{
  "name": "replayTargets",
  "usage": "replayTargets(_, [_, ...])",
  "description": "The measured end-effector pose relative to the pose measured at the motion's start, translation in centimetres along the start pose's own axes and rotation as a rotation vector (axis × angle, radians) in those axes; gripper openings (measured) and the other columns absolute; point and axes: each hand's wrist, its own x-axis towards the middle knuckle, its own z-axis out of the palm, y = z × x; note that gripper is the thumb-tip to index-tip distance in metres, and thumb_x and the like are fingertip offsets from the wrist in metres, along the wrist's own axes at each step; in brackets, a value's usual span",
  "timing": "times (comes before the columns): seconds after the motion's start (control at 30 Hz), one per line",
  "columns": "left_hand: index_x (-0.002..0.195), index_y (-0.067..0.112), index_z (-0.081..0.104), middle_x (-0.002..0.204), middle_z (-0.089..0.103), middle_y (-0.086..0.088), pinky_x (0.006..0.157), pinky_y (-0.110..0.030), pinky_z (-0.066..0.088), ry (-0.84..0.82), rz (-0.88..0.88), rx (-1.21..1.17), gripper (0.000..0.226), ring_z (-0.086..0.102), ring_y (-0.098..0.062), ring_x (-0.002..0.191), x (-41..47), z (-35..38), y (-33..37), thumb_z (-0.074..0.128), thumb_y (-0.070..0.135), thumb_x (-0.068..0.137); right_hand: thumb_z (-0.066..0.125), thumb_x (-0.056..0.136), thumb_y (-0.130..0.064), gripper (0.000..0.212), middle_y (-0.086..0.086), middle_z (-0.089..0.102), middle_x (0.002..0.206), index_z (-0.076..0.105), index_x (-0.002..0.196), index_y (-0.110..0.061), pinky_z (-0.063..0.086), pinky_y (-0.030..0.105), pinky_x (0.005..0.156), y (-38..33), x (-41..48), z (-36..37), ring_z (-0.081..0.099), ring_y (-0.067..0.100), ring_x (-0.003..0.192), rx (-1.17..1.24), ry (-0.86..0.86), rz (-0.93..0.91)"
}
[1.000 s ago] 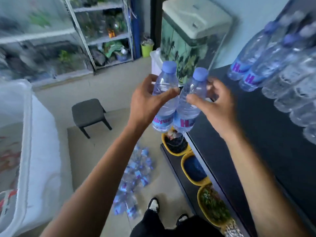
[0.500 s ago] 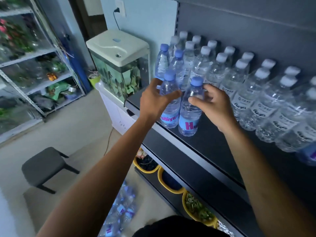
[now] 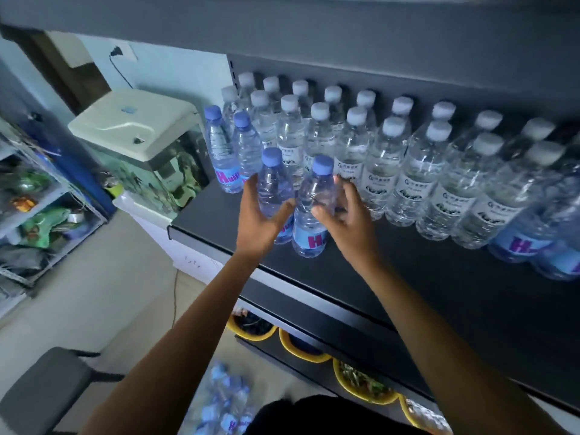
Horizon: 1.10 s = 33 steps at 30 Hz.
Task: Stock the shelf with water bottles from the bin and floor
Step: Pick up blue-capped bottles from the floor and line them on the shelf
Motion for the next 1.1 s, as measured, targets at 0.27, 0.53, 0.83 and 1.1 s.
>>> replayTargets(0.27, [0.130, 0.036, 0.049, 0.116, 0.070, 0.017, 0.093, -0.036, 0.058, -0.367, -0.037, 0.186, 0.058, 0.068, -0.002, 0.102, 0.4, -4.0, -6.2, 0.083, 0.027, 0.085, 0.082, 0.086, -0.013, 0.076, -0.026, 0.056, 0.138, 0.039, 0.145, -0.032, 0.050, 0.030, 0.107, 1.5, -2.8, 3.1, 0.058, 0.003, 0.128, -0.051, 0.034, -0.032])
replayTargets(0.53, [0.115, 0.031, 0.053, 0.107, 0.063, 0.011, 0.087, -0.046, 0.057, -0.181, -0.104, 0.233, 0.069, 0.063, -0.015, 0.100, 1.0, -2.7, -7.3, 0.082, 0.065, 0.063, 0.084, 0.080, -0.012, 0.070, 0.001, 0.063, 0.129, 0.047, 0.139, -0.017, 0.048, 0.015, 0.096, 3.9, -5.1, 5.4, 0.061, 0.006, 0.117, -0.218, 0.077, 0.105])
replayTargets(0.83, [0.125, 0.021, 0.057, 0.113, 0.058, 0.004, 0.095, -0.045, 0.053, -0.195, -0.019, 0.273, 0.061, 0.055, -0.017, 0.108, 1.4, -2.8, -8.3, 0.085, 0.045, 0.077, 0.083, 0.082, -0.014, 0.064, 0.001, 0.059, 0.126, 0.048, 0.135, -0.016, 0.049, 0.014, 0.091, 3.5, -3.8, 7.1, 0.059, 0.002, 0.113, -0.262, 0.251, 0.176])
replayTargets(1.1, [0.122, 0.023, 0.051, 0.112, 0.067, 0.003, 0.090, -0.048, 0.056, -0.152, -0.159, 0.329, 0.054, 0.064, -0.022, 0.105, 4.5, -1.8, -7.4, 0.077, 0.048, 0.081, 0.069, 0.075, -0.047, 0.061, 0.000, 0.063, 0.118, 0.055, 0.128, -0.018, 0.049, 0.053, 0.095, 4.4, 0.4, 8.2, 0.059, 0.027, 0.108, -0.471, 0.364, 0.219])
